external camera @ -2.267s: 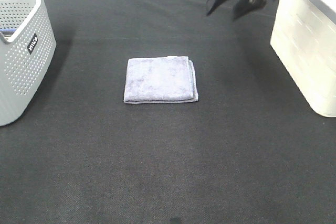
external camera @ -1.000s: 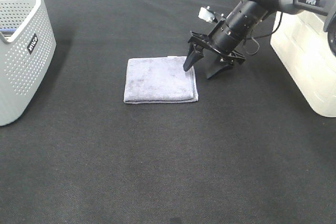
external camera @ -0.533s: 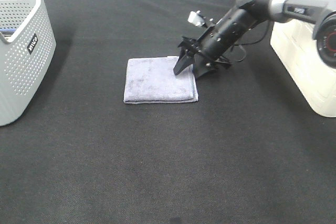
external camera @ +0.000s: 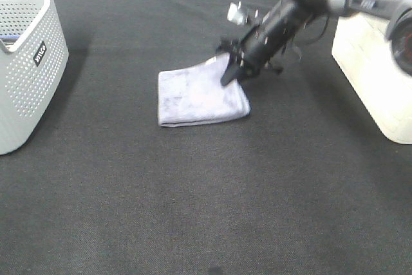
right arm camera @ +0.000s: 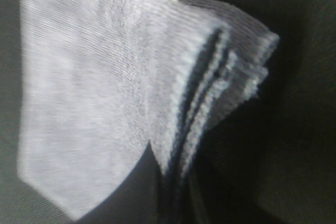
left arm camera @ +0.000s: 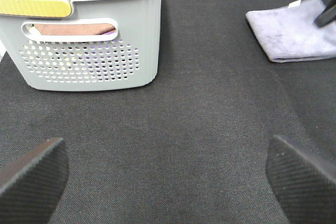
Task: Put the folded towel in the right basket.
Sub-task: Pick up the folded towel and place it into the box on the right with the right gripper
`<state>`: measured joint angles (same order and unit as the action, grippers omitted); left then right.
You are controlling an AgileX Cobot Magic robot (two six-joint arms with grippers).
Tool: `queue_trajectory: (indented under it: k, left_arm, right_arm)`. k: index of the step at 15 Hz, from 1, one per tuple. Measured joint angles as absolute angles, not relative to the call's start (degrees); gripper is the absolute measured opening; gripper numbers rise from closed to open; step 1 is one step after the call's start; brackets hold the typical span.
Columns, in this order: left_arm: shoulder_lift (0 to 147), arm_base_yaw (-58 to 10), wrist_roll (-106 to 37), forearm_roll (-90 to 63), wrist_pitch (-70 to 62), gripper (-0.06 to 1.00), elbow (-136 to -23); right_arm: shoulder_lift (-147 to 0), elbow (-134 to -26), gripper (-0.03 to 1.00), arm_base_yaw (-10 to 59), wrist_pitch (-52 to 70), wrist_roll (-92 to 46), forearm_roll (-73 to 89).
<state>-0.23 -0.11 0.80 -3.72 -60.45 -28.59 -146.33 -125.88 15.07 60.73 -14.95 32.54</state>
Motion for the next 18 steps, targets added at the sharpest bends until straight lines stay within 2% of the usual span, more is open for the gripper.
queue_trajectory:
  k: [6, 13, 16, 18]
  left_arm:
    - [-0.2, -0.1, 0.8, -3.7, -60.4, 0.97, -28.6]
    - [-0.2, -0.1, 0.8, -3.7, -60.4, 0.97, -28.6]
    - [-0.2, -0.1, 0.8, -3.7, -60.4, 0.97, -28.6]
    - [-0.2, -0.1, 0.8, -3.7, -60.4, 0.97, -28.6]
  right_arm:
    - [-129.6, -125.9, 0.06, 15.1, 61.7, -15.3, 24.9]
    - [-111.0, -125.9, 0.06, 15.0, 67.3, -11.4, -0.5]
    - [-107.4, -125.9, 0.06, 10.9, 67.8, -9.3, -2.6]
    - [-106.5, -125.9, 0.06, 4.4, 69.4, -9.3, -1.5]
